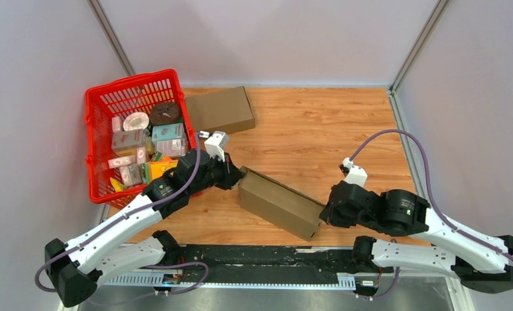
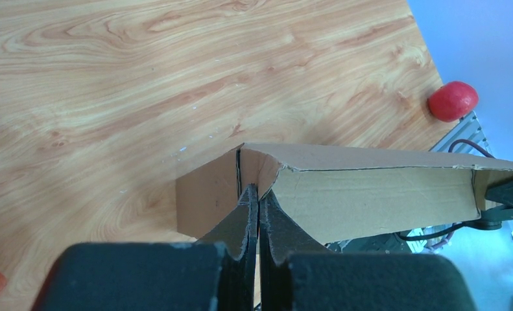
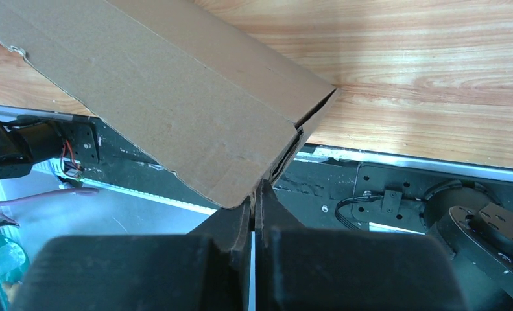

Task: Fold the paper box

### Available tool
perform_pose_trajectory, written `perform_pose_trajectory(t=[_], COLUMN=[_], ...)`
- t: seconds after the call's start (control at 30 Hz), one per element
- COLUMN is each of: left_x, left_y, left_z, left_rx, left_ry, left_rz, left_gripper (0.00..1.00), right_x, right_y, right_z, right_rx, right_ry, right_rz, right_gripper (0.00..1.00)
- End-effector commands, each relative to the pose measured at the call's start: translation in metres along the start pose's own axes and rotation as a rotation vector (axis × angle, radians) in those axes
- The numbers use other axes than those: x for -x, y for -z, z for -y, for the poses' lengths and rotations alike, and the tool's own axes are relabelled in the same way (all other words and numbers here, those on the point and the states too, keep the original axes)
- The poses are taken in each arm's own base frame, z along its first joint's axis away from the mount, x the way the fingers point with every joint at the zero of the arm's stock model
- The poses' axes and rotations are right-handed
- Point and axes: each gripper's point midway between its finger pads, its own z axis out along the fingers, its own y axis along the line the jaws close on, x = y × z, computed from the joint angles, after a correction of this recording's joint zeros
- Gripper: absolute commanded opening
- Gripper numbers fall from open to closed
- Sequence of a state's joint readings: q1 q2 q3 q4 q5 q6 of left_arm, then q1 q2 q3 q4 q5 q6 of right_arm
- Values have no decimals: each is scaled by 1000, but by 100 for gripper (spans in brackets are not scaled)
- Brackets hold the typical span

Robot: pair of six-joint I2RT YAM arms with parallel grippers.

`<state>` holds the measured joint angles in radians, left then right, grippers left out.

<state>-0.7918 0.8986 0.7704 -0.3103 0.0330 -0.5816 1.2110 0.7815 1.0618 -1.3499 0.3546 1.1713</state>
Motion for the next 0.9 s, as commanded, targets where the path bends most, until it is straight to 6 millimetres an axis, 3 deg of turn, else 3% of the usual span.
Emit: perform_pose_trajectory(t=[0.0,0.07,0.1,0.27,0.4,0.57,0.7,0.83,0.87], left_x=[-41,-41,-41,-45,-43,-44,-43,-43,-44], left_y=[5,6,7,8,8,9,10,11,11], left_z=[-14,-16,-15,-15,-16,-17,-17,-17,-17], left_rx=[49,59,57,60,71,78,79,80,82], left_ry=[29,40,41,63,59,55,52,51,51], left_rz=[-134,-124,-117,-105,-92,-90,-88,-87,-88], left_gripper=[0,0,0,0,0,0,0,0,0], right_x=[-25,-25,-25,-13,-8,4,1,-11,-13], right_y=[11,8,7,9,9,19,19,11,9], right_z=[88,90,91,91,86,80,86,94,96], right_rx=[-301,-310,-314,-271,-255,-232,-252,-288,-298], right_ry=[99,45,25,-48,-37,-10,5,-5,-1], right_rz=[-93,-73,-64,15,37,67,52,15,8], right_gripper=[2,10,24,28,17,35,31,19,12])
